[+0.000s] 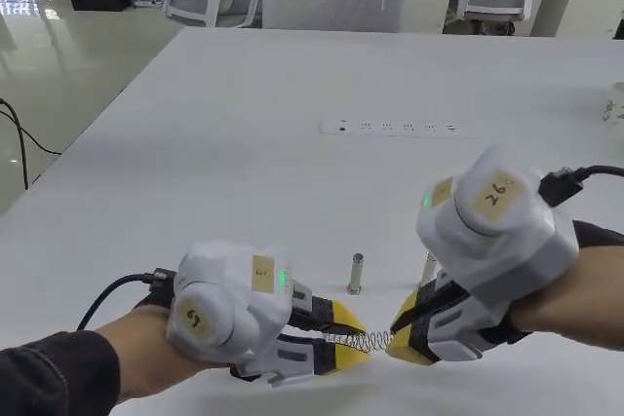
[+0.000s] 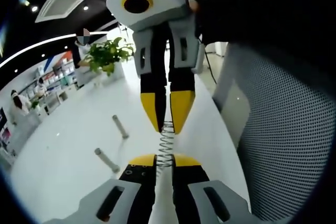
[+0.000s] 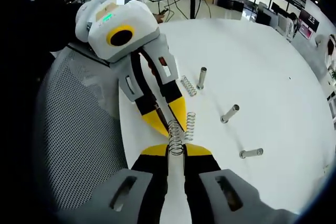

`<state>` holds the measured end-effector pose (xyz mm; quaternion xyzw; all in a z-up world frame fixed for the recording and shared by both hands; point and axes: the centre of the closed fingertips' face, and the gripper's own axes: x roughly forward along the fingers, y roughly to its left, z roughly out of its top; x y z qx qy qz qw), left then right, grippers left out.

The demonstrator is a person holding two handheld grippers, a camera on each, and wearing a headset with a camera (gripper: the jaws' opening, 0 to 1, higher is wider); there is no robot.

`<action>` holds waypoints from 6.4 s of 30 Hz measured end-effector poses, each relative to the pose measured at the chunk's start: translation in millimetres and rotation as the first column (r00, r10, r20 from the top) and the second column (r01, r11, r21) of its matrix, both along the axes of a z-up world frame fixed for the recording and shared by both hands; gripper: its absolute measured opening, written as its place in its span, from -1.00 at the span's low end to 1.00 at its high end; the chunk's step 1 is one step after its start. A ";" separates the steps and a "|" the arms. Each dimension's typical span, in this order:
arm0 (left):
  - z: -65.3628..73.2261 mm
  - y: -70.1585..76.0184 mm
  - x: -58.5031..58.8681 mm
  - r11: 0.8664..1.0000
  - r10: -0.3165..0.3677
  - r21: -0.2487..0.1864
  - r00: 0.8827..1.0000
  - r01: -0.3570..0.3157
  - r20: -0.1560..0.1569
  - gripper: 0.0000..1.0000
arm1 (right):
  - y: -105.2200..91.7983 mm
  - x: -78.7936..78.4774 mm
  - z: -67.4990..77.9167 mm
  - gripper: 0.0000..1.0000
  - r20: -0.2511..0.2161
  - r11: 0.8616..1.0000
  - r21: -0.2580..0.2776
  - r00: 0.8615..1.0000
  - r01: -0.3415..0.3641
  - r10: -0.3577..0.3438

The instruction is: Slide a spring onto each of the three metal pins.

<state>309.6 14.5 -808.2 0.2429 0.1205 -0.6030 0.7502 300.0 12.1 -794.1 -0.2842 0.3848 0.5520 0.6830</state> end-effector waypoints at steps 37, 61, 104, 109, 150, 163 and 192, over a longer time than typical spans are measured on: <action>12.3 -6.8 -0.3 0.999 0.019 -0.049 1.000 -0.020 -0.021 -0.97 | 17.2 0.9 4.9 -0.82 0.039 0.998 0.034 0.998 -0.049 0.047; 5.6 1.2 2.2 0.992 0.080 -0.082 0.987 -0.092 -0.140 -0.72 | 14.6 10.2 8.4 -0.83 0.038 0.999 0.025 0.999 -0.021 0.020; -1.3 61.1 -9.1 0.971 0.212 -0.058 0.948 -0.232 -0.238 0.04 | 12.9 18.7 11.1 -0.83 0.051 0.999 -0.004 0.998 -0.038 0.039; 0.3 72.5 -6.8 0.958 0.253 -0.072 0.939 -0.276 -0.233 0.10 | 16.9 21.3 14.4 -0.83 0.057 0.998 -0.012 0.997 -0.054 0.055; 0.3 101.5 2.4 0.850 0.447 -0.193 0.864 -0.491 -0.230 0.78 | 73.0 56.6 38.0 -0.83 0.127 0.969 -0.105 0.964 -0.223 0.235; -1.7 99.4 1.4 0.848 0.441 -0.211 0.868 -0.486 -0.227 0.84 | 107.4 71.5 25.4 -0.83 0.126 0.939 -0.184 0.940 -0.291 0.316; 7.6 99.9 1.1 0.838 0.438 -0.255 0.873 -0.483 -0.214 0.73 | 117.3 80.7 -14.2 -0.83 0.044 0.889 -0.323 0.933 -0.324 0.357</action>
